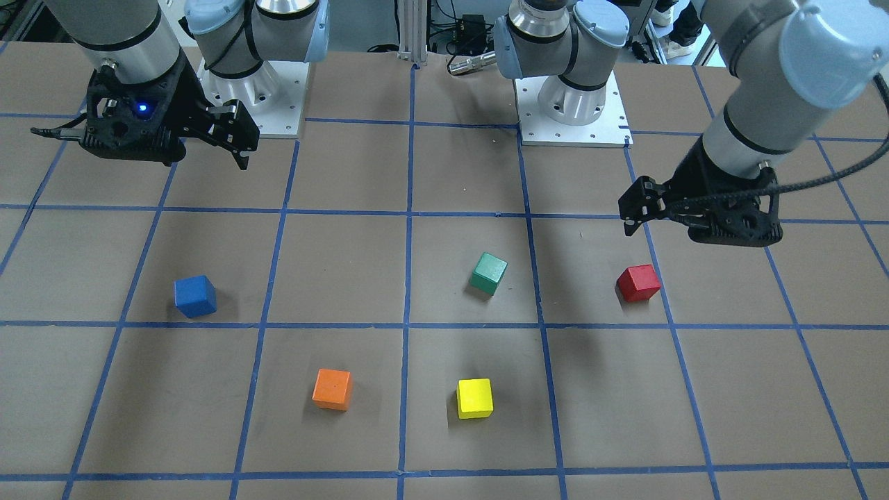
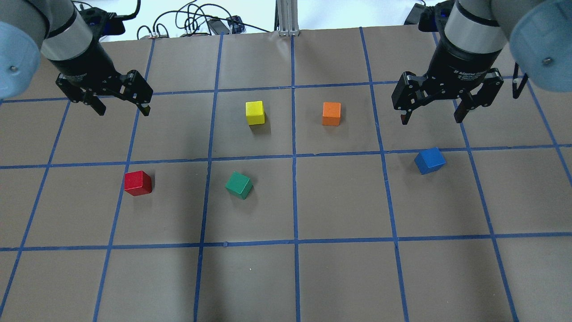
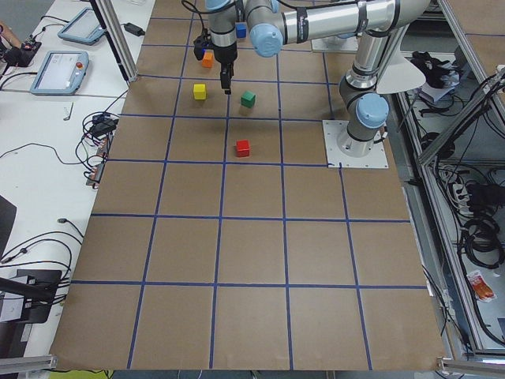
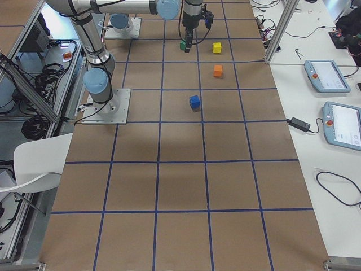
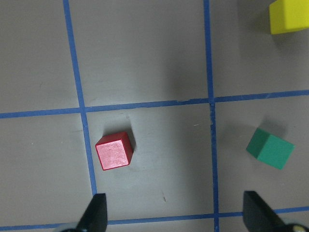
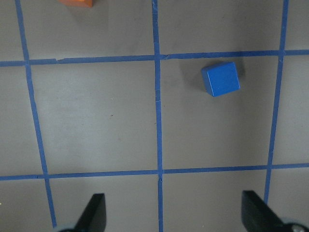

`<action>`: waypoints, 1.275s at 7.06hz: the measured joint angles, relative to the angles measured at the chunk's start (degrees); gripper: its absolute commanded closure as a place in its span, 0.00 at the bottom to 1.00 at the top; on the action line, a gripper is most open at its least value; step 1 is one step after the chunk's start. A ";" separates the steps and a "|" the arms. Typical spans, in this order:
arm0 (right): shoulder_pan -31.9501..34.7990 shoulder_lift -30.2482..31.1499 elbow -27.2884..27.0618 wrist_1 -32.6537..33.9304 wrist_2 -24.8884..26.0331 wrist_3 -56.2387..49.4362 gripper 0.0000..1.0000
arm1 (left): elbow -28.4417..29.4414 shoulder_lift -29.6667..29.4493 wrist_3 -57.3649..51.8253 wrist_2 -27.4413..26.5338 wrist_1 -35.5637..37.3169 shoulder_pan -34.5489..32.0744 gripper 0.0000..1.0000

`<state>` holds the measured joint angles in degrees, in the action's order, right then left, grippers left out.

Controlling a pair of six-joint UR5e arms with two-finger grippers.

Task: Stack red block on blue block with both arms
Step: 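Grasp the red cube with the left gripper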

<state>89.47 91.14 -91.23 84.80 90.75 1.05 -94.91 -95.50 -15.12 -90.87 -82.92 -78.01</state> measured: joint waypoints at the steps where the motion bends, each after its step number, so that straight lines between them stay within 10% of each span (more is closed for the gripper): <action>1: 0.00 0.00 0.00 -0.04 0.05 0.00 0.00 | -4.04 -1.26 -2.23 -0.03 5.44 2.46 0.00; 7: 0.00 0.00 0.00 -0.18 0.34 0.04 0.00 | -22.75 -8.97 -4.98 -0.21 30.54 7.67 0.07; 9: 0.00 -0.02 0.00 -0.17 0.25 0.01 0.00 | -23.92 -9.77 -5.18 -0.27 32.29 8.16 0.66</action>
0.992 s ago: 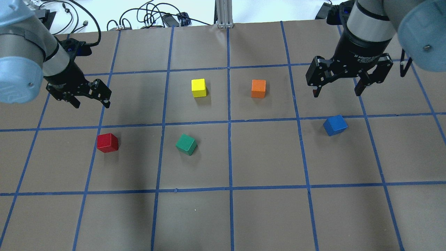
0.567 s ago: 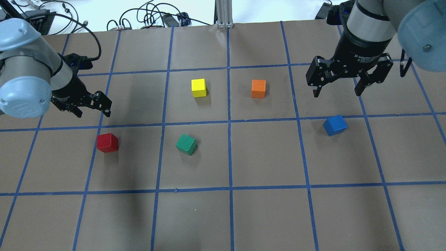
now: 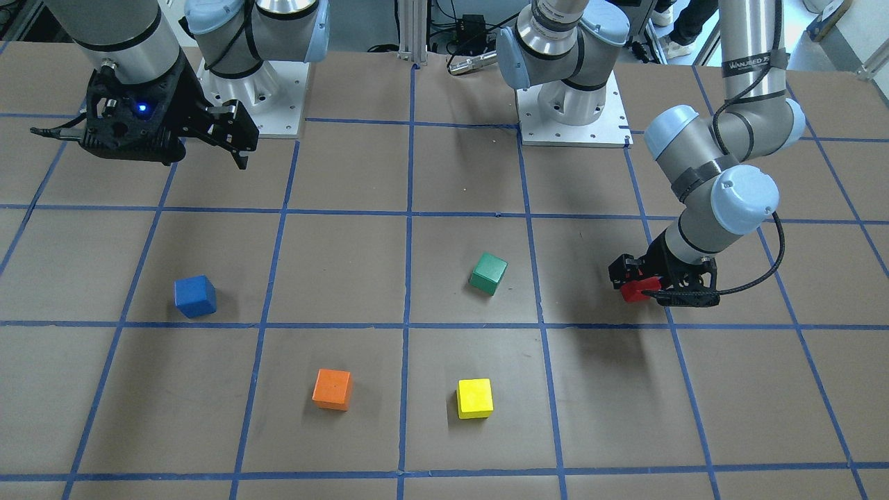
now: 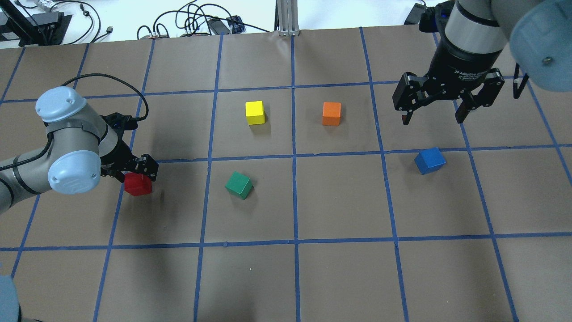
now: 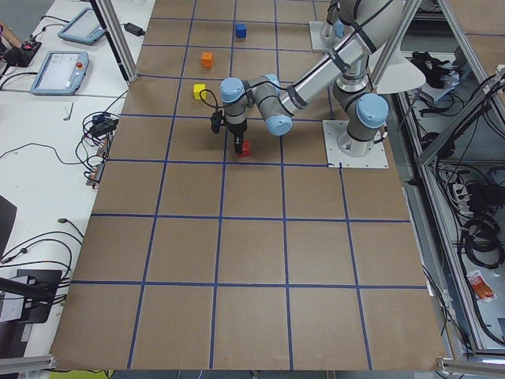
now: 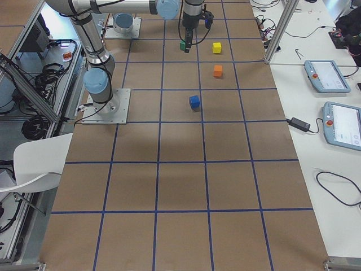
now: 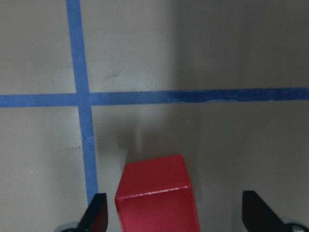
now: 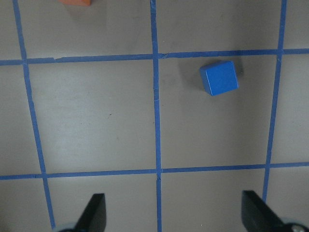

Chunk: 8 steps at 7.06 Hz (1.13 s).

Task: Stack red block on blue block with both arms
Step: 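Grasp the red cube with the left gripper, then carry the red cube toward the table center and set it down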

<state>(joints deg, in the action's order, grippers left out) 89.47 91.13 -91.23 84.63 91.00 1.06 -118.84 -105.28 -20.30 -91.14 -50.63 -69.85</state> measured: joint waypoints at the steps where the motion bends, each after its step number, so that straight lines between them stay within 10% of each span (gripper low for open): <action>1: -0.01 -0.02 0.00 0.00 -0.07 0.00 0.00 | -0.22 0.02 0.11 -0.06 -0.03 0.10 0.98; 8: 0.00 0.02 0.00 -0.06 -0.13 -0.01 0.00 | 12.52 1.37 4.72 0.98 -7.68 -15.53 1.00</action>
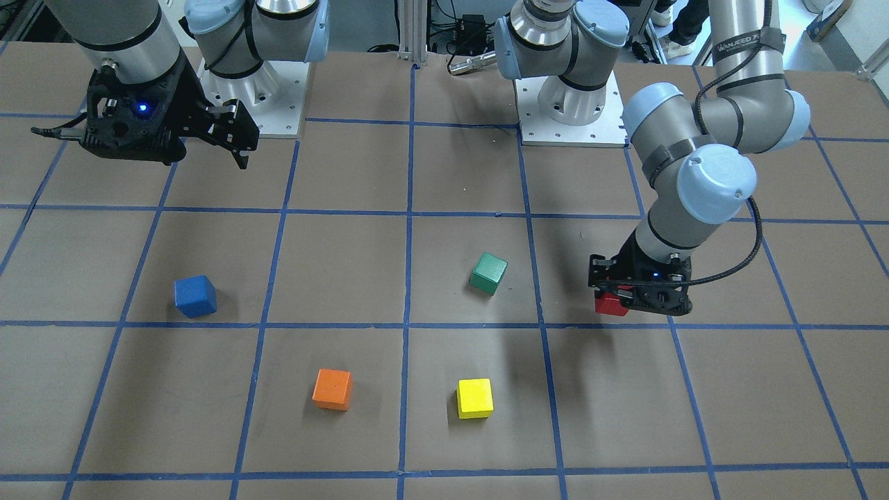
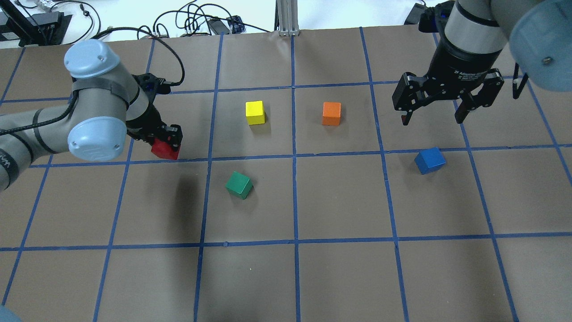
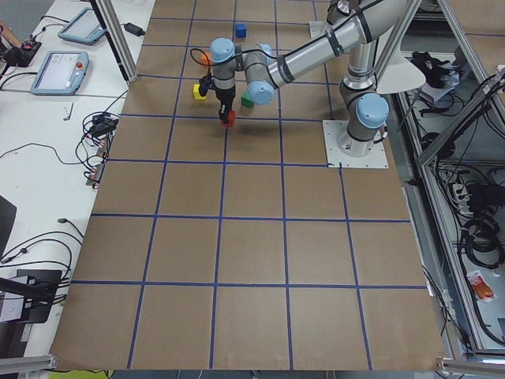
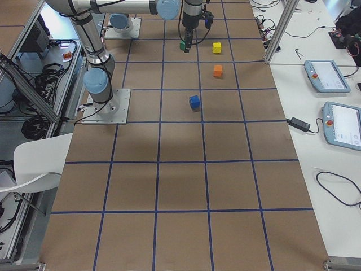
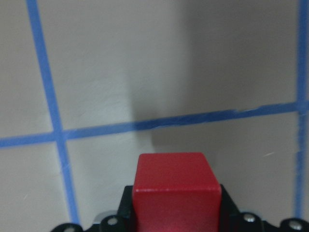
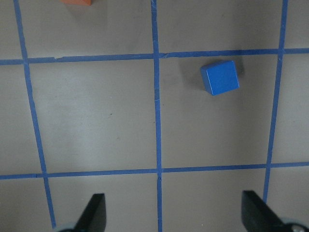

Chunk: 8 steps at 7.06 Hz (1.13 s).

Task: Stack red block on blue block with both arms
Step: 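Carry the red cube toward the table center and set it down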

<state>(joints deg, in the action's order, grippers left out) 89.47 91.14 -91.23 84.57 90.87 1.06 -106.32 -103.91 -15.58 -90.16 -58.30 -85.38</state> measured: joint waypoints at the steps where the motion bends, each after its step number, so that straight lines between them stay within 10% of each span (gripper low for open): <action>1: -0.01 -0.02 0.00 0.02 0.01 0.00 0.00 | 3.24 -1.62 5.76 0.77 -0.27 -5.73 1.00; 7: -0.04 -0.06 0.00 -0.02 0.20 0.00 0.00 | 8.50 -13.05 25.22 2.95 7.49 -25.70 1.00; 8: -0.02 -0.06 0.00 -0.03 0.24 0.00 0.00 | 8.34 -14.35 26.99 2.83 7.73 -26.56 0.48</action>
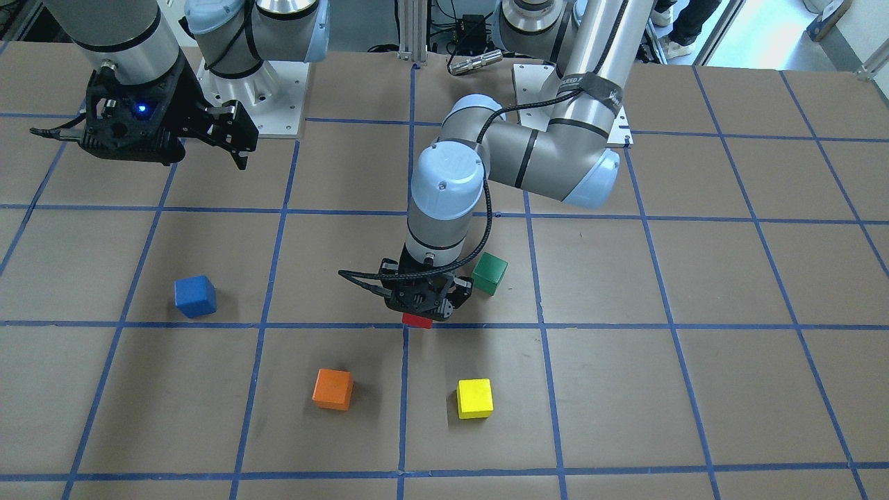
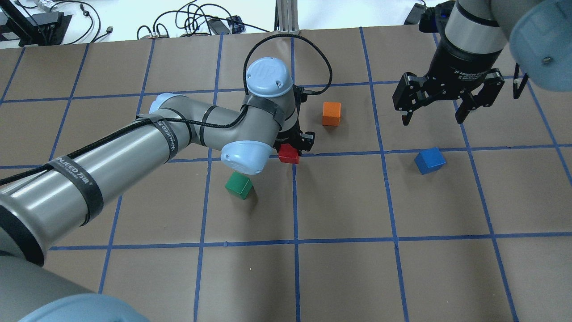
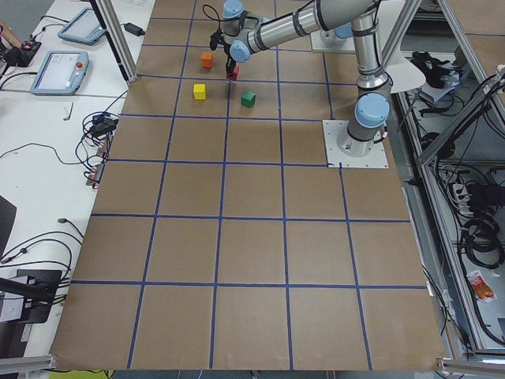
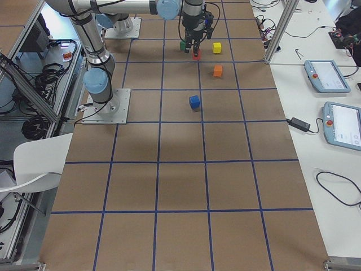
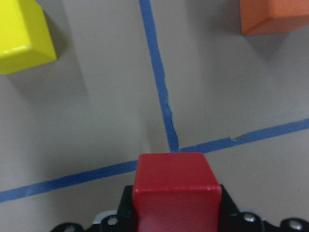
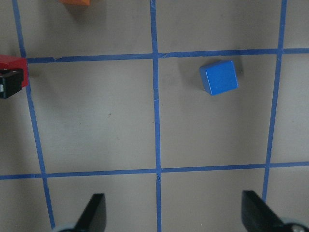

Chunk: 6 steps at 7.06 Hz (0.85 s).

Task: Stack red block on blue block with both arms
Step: 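Carry the red cube toward the table center and set it down, then open the left gripper and raise it away from the red cube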

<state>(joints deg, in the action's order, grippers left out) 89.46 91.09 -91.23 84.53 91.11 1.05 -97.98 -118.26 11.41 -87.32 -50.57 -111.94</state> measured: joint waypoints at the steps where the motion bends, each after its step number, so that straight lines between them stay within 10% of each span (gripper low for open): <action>1: 0.01 0.00 0.00 -0.04 0.06 0.04 0.00 | -0.15 -1.10 1.83 -0.08 0.08 -0.70 0.00; 6: -0.06 -0.16 0.00 0.45 0.21 0.08 0.00 | 1.83 3.79 3.12 -2.41 -5.42 3.88 0.00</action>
<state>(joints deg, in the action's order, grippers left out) 89.40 90.93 -91.23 84.99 91.32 1.14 -96.14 -114.47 14.53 -89.73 -56.00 -108.06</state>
